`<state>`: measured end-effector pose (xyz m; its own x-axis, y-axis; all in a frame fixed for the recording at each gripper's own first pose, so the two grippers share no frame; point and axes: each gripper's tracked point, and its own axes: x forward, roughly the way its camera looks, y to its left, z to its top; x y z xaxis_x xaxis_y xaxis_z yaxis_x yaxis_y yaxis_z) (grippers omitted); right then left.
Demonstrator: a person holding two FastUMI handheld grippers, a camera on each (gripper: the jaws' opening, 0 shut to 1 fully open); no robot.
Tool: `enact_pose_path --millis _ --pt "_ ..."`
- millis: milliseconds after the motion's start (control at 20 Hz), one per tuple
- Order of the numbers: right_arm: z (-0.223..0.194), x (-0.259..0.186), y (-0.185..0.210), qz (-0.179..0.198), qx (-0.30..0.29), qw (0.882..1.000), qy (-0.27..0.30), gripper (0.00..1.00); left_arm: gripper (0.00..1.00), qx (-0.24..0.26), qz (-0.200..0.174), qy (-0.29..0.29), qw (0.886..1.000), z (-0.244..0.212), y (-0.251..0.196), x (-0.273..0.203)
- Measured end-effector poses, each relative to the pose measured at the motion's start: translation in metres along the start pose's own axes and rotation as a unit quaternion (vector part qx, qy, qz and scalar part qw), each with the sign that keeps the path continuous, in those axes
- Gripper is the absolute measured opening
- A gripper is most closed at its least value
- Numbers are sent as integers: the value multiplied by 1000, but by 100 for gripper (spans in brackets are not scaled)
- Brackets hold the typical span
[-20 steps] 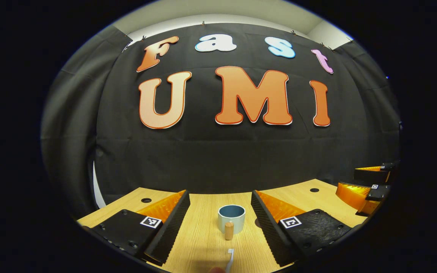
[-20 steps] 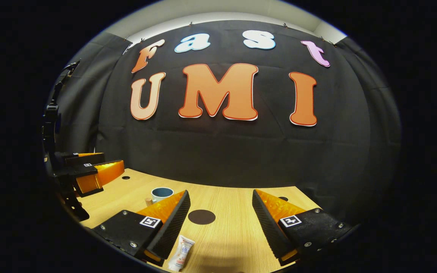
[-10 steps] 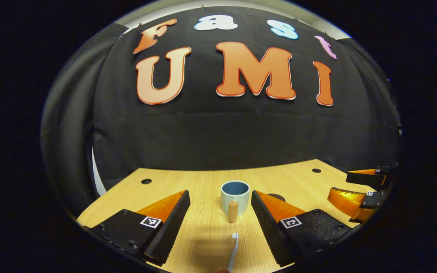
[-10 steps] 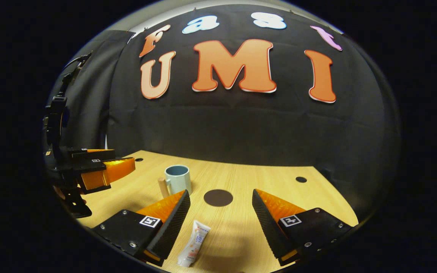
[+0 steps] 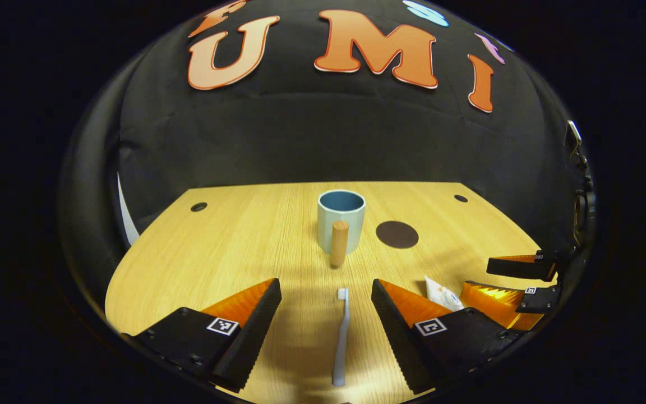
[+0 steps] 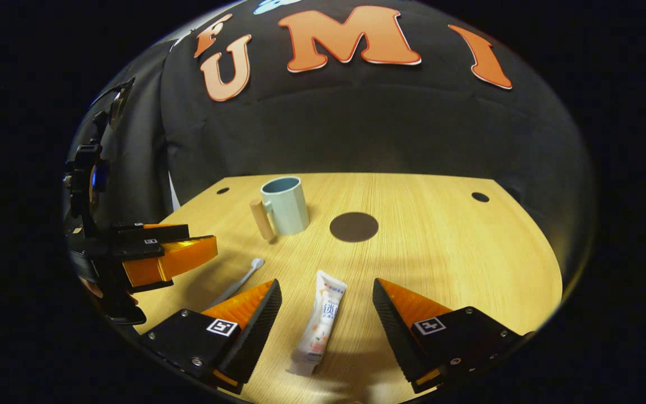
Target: Put the toothbrush and toothpaste on the desktop into the cup, then pick up the cup and place it on the coaster on the desktop.
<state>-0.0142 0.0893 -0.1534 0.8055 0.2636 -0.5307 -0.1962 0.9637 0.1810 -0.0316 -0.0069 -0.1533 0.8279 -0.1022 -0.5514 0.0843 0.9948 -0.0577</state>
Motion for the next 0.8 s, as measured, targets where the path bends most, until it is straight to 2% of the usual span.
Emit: enact_pose_path --millis 50,100,400,450,650,700,800 --pt "-1 3 4 -1 -1 1000 12 98 98 -4 -5 15 1000 -9 -4 1" --pt "-2 7 8 0 -1 1000 21 98 84 -5 -11 30 999 -18 -9 2" --pt "10 26 38 5 -8 998 61 96 85 14 -11 86 996 -64 -16 12" --pt "14 28 44 5 -9 998 62 96 77 12 -12 93 996 -70 -18 13" --pt "11 43 60 8 -11 997 75 86 75 9 -7 118 993 -91 -16 21" --pt "11 48 64 8 -13 997 77 84 63 5 -1 123 992 -93 -14 22" --pt "1 57 66 6 -17 996 88 70 58 0 2 115 993 -90 -14 21"
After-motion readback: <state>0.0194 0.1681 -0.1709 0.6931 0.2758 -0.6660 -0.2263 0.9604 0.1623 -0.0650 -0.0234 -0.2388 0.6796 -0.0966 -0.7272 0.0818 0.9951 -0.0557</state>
